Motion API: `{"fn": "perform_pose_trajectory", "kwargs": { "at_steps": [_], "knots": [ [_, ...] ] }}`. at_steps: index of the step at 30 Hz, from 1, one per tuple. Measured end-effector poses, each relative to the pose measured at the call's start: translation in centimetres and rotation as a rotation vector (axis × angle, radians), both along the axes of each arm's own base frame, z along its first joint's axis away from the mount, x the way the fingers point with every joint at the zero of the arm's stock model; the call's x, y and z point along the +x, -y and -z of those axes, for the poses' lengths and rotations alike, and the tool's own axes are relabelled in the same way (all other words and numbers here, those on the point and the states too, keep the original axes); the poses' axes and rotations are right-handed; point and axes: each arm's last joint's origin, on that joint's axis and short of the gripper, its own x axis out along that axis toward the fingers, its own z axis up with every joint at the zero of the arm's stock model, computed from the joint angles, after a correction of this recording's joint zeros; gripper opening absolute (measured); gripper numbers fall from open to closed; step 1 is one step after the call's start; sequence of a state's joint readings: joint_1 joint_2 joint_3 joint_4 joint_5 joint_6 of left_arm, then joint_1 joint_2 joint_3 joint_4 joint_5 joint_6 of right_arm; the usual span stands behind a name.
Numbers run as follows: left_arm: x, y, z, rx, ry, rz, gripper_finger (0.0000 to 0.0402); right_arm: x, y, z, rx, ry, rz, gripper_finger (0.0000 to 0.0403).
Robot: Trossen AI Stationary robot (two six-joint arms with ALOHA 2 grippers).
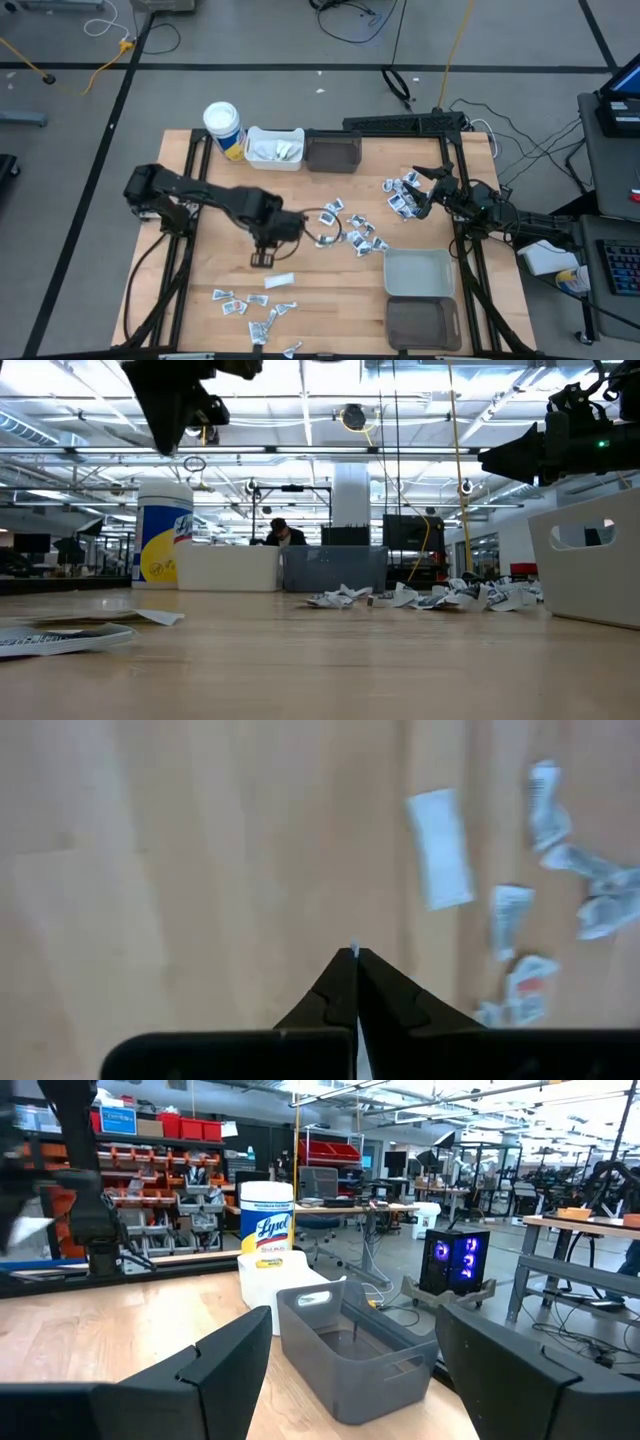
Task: Pick & Place First Aid Supplies
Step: Put the green bandage into the white bin
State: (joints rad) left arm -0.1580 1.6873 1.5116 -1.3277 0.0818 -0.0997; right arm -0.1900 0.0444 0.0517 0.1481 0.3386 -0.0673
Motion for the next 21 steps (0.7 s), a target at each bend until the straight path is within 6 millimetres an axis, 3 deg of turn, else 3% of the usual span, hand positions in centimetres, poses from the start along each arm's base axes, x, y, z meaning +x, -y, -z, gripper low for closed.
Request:
{"fn": "perform_pose_trajectory", "kwargs": {
  "at_steps": [11,21],
  "knots": [
    [-0.3,-11.3,0.3,0.028,-0.015,-0.071,0.0001,0.0,0.0,0.0,0.0,-0.001,0.0,0.0279],
    [-0.7,-21.9,3.2,0.007,-0.075,-0.158,0.0,0.0,0.0,0.0,0.0,-0.002,0.0,0.0279]
  ]
}}
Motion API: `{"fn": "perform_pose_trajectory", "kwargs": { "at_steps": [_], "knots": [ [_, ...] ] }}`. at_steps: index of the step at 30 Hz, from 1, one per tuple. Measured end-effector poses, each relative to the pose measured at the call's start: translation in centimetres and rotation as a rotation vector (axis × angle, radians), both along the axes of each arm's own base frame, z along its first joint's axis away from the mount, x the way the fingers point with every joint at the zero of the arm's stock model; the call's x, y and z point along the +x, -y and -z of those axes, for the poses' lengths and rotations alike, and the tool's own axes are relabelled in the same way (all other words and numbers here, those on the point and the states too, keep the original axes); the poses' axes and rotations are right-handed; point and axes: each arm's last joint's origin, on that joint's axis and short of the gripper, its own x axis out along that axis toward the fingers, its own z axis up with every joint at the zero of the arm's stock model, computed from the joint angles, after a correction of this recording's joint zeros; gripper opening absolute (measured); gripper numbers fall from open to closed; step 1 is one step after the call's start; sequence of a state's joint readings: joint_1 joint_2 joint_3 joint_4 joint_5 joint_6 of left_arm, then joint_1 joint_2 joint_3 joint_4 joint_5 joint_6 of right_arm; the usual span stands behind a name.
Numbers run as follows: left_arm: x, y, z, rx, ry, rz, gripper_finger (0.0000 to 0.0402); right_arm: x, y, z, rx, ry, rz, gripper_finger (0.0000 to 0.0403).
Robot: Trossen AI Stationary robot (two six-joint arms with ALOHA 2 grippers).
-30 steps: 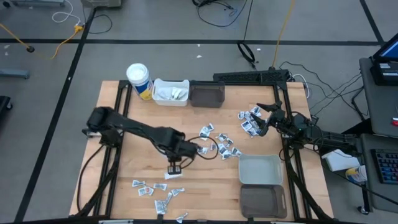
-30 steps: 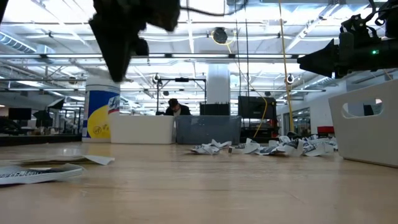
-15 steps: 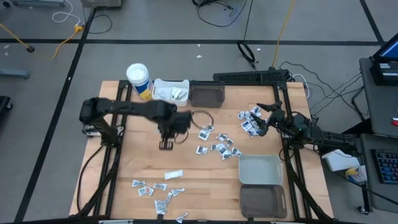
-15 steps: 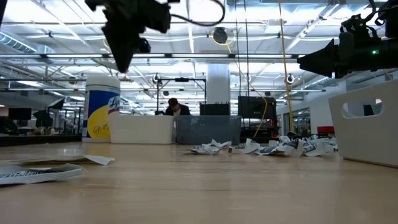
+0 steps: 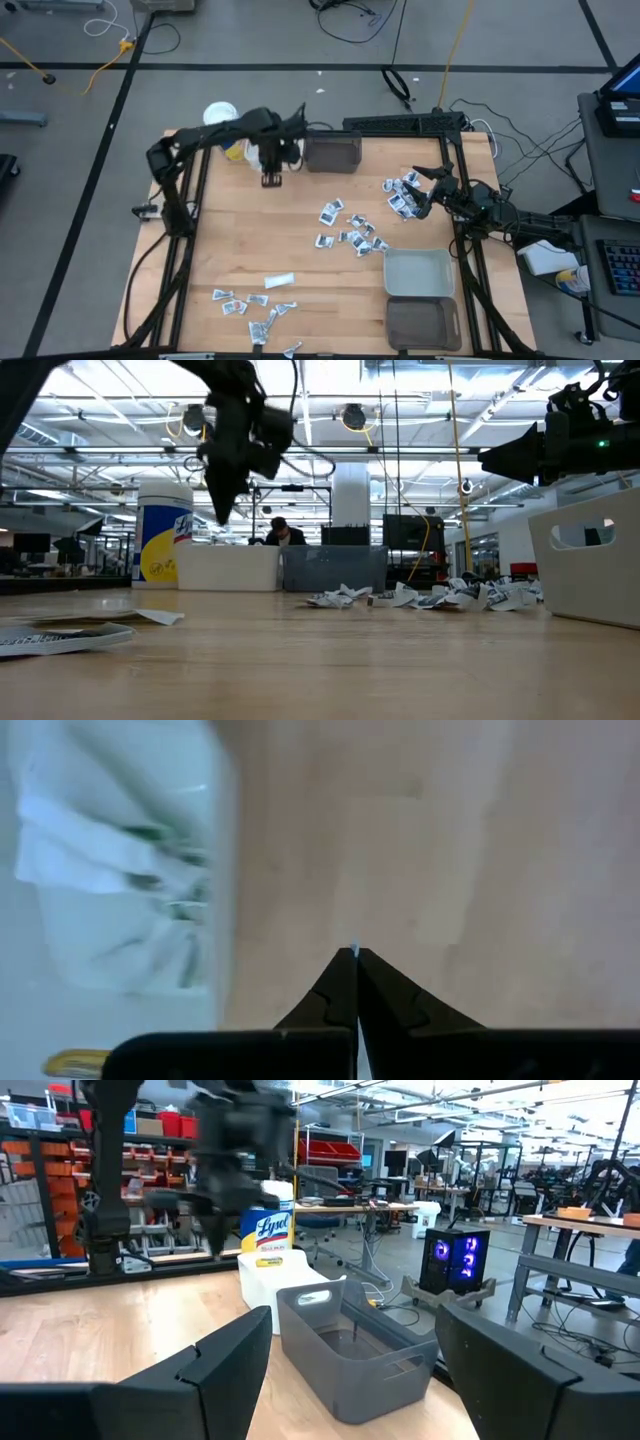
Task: Pick & Place First Aid Supplies
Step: Put the green bandage into the white bin
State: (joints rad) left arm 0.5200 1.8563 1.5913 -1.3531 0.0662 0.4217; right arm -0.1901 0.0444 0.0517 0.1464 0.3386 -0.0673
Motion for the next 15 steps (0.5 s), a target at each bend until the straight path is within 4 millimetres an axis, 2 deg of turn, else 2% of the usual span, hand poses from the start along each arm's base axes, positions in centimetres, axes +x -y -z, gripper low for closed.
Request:
{"fn": "perform_pose_trajectory", "kwargs": {
  "at_steps": [7,15],
  "knots": [
    [0.8,-5.7,0.6,0.027,-0.027,-0.042,0.0,0.0,0.0,0.0,0.0,0.0,0.0,0.0279],
    [1.2,-9.9,0.0,0.047,-0.001,-0.093,0.0,0.0,0.0,0.0,0.0,0.0,0.0,0.0279]
  ]
}}
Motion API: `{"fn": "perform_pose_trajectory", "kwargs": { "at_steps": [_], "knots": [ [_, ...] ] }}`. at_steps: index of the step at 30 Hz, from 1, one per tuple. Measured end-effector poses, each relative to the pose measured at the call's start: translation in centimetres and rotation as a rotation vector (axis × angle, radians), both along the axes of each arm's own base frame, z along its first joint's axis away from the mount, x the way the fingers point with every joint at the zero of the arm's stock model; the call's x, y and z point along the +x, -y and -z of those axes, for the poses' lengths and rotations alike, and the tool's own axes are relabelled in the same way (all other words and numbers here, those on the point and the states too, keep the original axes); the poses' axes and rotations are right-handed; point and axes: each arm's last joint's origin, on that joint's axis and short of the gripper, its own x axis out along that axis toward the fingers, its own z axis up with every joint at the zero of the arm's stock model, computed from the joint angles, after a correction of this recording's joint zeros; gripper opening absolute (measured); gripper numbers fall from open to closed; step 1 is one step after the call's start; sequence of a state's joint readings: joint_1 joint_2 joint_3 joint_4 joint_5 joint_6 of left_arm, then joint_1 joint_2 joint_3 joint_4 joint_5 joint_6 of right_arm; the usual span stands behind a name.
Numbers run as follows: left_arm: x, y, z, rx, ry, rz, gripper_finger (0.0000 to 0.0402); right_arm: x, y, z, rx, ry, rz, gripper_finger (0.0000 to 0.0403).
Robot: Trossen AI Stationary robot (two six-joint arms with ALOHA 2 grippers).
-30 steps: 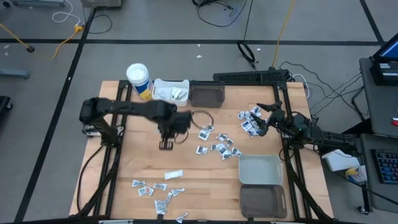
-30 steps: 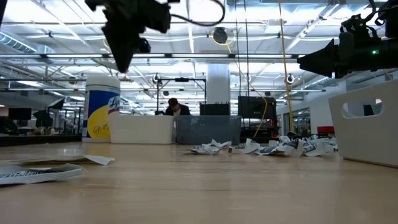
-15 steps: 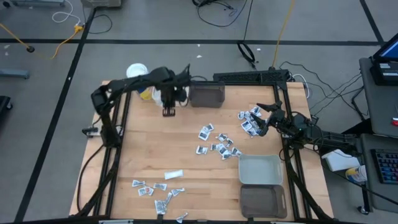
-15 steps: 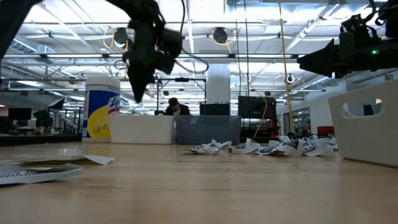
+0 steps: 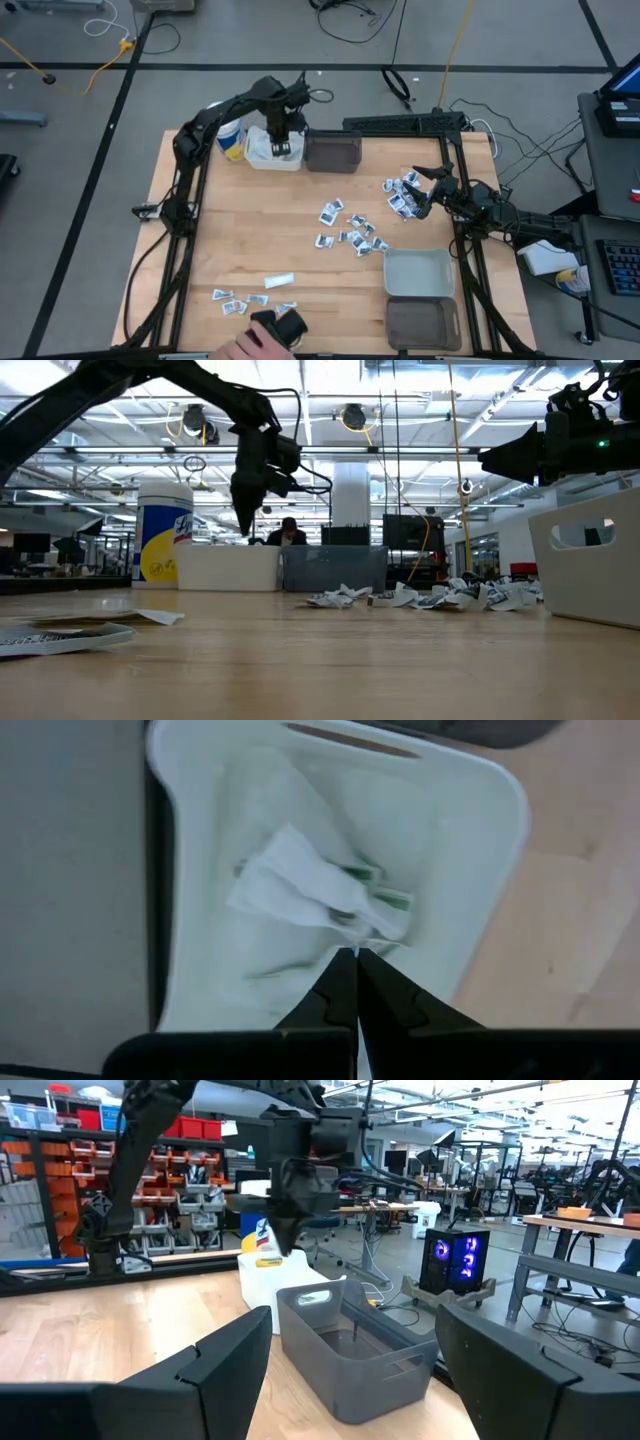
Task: Pick & Place First Aid Supplies
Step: Put the green bandage into the white bin
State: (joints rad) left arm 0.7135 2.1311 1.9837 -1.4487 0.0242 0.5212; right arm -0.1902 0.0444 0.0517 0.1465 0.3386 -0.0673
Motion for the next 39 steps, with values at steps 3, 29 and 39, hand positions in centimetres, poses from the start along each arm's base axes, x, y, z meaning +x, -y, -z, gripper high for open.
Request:
{"fn": "perform_pose_trajectory", "kwargs": {
  "at_steps": [3,29,39],
  "knots": [
    [-0.1,-0.7,0.0,0.007,0.008,-0.007,0.0,0.0,0.0,0.0,0.0,0.0,0.0,0.0279],
    [-0.8,-0.8,7.0,-0.031,0.031,0.037,0.0026,0.0,0.0,0.0,0.0,0.0,0.0,0.0279],
    [-0.7,-1.1,6.5,0.004,0.025,-0.029,0.0151,0.0,0.0,0.0,0.0,0.0,0.0,0.0279]
  ]
}}
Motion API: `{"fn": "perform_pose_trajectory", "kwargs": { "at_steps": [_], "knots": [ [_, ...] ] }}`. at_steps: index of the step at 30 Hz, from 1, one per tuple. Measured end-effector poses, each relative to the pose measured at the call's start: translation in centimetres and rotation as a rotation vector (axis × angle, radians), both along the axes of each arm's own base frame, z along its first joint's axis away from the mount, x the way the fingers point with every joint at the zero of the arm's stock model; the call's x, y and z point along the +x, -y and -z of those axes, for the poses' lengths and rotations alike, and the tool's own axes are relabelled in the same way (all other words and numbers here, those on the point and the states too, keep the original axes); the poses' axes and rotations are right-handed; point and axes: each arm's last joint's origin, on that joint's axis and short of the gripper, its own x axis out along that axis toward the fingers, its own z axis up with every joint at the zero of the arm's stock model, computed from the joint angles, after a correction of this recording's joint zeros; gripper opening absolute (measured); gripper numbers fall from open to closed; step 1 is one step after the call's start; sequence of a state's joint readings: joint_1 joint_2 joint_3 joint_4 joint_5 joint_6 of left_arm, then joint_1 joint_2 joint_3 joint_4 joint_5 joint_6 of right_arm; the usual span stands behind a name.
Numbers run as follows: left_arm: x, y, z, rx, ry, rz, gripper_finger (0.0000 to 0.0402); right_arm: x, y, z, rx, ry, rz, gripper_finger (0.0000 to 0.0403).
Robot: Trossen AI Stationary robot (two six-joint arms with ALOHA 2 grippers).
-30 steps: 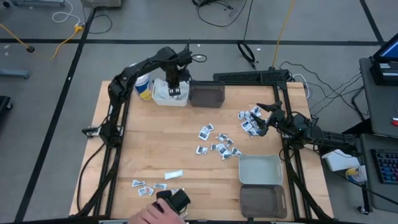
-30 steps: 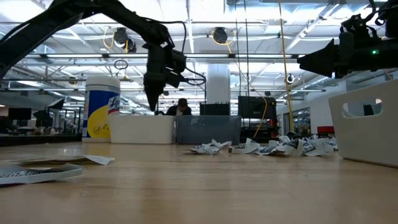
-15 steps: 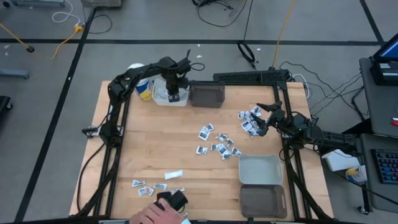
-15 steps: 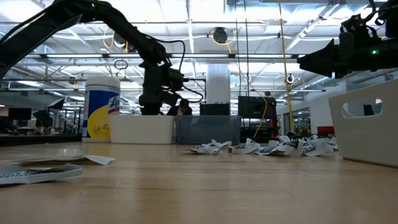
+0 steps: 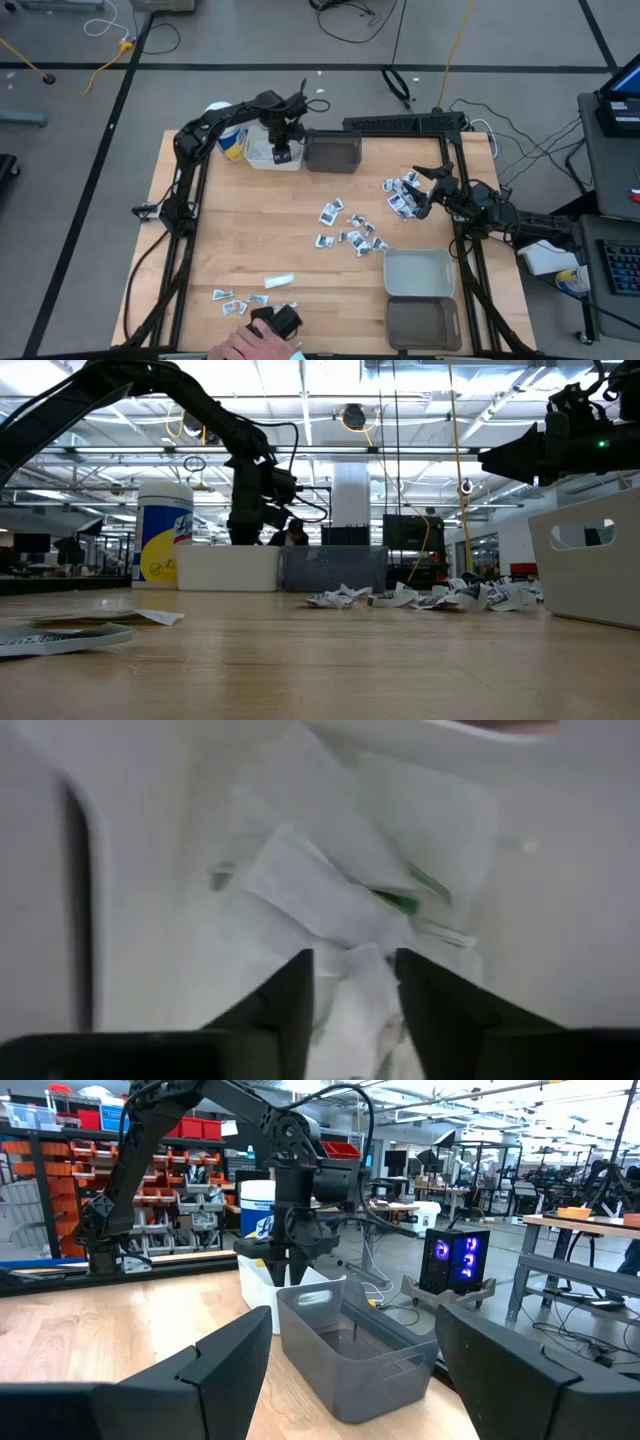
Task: Pick & Place First Aid Supplies
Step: Put the green bandage into the white bin
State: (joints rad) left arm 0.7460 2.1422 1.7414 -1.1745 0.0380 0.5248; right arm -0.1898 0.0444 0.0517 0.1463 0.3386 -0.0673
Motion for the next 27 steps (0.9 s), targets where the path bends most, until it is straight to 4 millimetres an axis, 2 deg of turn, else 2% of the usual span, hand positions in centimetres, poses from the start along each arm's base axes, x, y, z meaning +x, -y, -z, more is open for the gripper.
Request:
{"fn": "perform_pose_trajectory", "kwargs": {
  "at_steps": [6,12,17,27],
  "knots": [
    [0.2,-0.4,-1.1,0.053,-0.007,-0.014,0.0226,0.0,0.0,0.0,0.0,0.0,0.0,0.0279],
    [0.5,-0.1,-2.7,0.045,-0.021,-0.062,0.0262,0.0,0.0,0.0,0.0,0.0,0.0,0.0279],
    [0.8,1.0,-4.4,0.01,-0.058,-0.064,0.0267,0.0,0.0,0.0,0.0,0.0,0.0,0.0279],
    [0.9,3.1,-7.1,0.015,-0.047,-0.057,0.0244,0.0,0.0,0.0,0.0,0.0,0.0,0.0279]
  ]
}}
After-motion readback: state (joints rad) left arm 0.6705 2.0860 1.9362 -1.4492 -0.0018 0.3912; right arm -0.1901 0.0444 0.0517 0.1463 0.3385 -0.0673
